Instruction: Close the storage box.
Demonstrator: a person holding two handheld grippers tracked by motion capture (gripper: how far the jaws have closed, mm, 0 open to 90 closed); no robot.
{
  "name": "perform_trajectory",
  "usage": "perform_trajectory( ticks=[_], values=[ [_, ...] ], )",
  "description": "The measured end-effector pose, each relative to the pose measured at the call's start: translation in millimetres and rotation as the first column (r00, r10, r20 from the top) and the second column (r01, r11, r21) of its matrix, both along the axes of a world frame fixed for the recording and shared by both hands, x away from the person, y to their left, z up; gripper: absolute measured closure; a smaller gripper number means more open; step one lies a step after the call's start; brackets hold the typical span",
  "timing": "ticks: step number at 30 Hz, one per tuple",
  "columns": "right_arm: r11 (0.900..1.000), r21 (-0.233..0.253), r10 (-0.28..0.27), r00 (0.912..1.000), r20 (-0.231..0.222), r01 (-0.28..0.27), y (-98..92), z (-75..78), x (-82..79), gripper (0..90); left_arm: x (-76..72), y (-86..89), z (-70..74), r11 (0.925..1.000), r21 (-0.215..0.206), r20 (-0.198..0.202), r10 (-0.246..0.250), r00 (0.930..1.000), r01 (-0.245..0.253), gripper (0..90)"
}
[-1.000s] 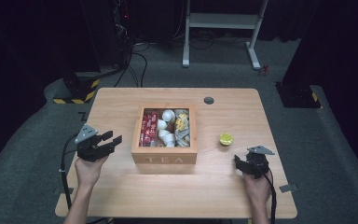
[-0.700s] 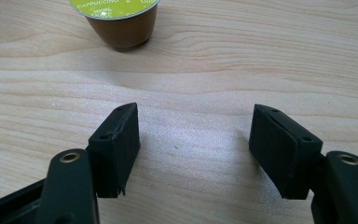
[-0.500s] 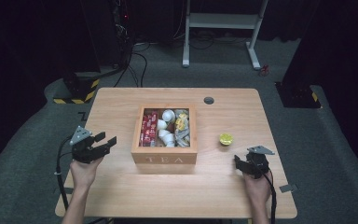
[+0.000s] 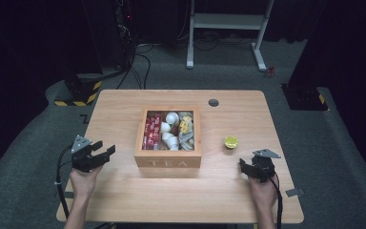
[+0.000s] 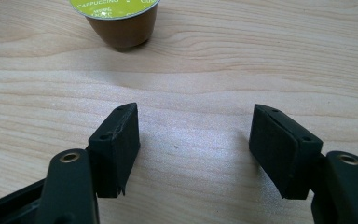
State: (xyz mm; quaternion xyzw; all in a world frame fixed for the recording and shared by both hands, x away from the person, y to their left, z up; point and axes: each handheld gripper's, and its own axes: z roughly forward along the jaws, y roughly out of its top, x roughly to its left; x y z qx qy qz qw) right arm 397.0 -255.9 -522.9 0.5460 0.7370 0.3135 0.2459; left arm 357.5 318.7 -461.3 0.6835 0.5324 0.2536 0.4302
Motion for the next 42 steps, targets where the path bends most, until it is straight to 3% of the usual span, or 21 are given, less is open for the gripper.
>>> perform_trajectory(
  ticks=[5,14,23,25,35,42],
  values=[
    [1.0,0.001,0.0,1.0,0.0,0.0,0.1,0.0,-0.1,33.1,0.2,-1.3,-15.6,0.9997,0.023,-0.031,0.008,0.9995,-0.007,37.9],
    [1.0,0.0,-0.001,1.0,0.0,0.001,0.1,0.0,-0.1,33.1,0.4,-1.3,-41.9,0.9995,0.013,-0.099,0.03,0.9946,-0.029,36.4],
    [1.0,0.001,-0.001,1.0,0.0,0.001,0.1,0.0,-0.1,33.1,0.6,-2.2,-52.7,0.9982,0.042,-0.115,0.048,0.9922,-0.043,36.3],
    [1.0,0.0,-0.001,1.0,0.0,0.001,0.1,0.0,-0.1,33.1,1.5,-2.6,-55.9,0.9968,0.067,-0.121,0.052,0.9913,-0.044,36.4],
    [1.0,0.0,-0.001,1.0,0.0,0.001,0.1,0.0,-0.1,33.1,4.5,-4.1,-65.4,0.992,0.111,-0.134,0.075,0.9881,-0.061,36.1],
    [1.0,0.001,-0.001,1.0,0.0,0.001,0.1,0.0,-0.1,33.1,5.6,-3.6,-66.9,0.9922,0.108,-0.145,0.077,0.9864,-0.062,34.9]
  ],
)
